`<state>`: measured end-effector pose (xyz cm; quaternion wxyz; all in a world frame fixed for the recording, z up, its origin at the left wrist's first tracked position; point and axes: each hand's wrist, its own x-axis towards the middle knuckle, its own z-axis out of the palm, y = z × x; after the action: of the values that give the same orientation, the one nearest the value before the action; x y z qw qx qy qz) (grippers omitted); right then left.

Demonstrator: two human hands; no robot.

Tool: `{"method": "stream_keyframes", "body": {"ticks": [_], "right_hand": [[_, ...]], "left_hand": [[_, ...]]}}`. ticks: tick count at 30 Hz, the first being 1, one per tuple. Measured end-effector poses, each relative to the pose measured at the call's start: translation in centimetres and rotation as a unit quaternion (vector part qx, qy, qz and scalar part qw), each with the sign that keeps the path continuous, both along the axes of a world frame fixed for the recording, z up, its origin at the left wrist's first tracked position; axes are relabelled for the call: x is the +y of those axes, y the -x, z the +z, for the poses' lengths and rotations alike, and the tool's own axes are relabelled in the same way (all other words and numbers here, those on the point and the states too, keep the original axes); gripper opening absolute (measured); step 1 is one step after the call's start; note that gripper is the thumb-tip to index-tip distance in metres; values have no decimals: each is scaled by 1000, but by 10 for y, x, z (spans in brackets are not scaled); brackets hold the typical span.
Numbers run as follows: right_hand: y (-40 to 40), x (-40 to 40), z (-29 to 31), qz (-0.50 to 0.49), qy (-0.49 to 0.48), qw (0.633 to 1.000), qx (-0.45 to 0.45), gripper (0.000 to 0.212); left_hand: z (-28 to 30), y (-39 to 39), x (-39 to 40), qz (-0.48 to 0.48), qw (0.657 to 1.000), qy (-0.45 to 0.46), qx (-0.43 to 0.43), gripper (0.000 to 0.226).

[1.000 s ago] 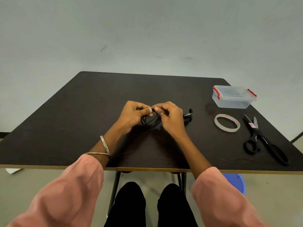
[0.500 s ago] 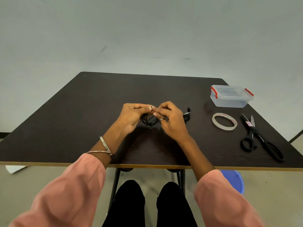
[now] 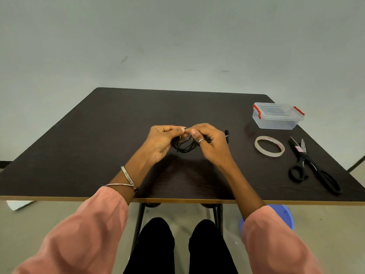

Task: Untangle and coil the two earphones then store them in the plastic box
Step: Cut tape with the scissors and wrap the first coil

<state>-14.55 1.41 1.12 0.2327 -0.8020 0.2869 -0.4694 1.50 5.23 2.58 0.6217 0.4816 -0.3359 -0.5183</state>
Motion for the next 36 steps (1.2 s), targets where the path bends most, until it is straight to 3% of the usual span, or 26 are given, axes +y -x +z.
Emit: {"method": "stream_keyframes", "body": {"ticks": [6, 11, 17, 23, 29, 33, 36], "right_hand": [[-1, -4, 1, -1, -74, 996, -47, 14], [-1, -4, 3, 1, -113, 993, -39, 21], [2, -5, 3, -35, -70, 996, 43, 25], [5, -9, -1, -55, 37, 990, 128, 18], [1, -13, -10, -94, 156, 953, 241, 20], [-2, -12, -23, -166, 300, 910, 235, 25], [0, -10, -27, -201, 329, 896, 221, 22]], "left_hand": [[2, 3, 4, -12, 1000, 4, -16, 9], [1, 3, 4, -13, 998, -1, -55, 8], [-2, 2, 2, 7, 966, 26, -258, 7], [-2, 6, 3, 2, 926, 42, -375, 5], [-6, 9, 1, -7, 919, 40, -392, 9], [-9, 15, 2, -2, 952, 22, -306, 8], [-5, 21, 5, 13, 969, 9, -245, 6]]}}
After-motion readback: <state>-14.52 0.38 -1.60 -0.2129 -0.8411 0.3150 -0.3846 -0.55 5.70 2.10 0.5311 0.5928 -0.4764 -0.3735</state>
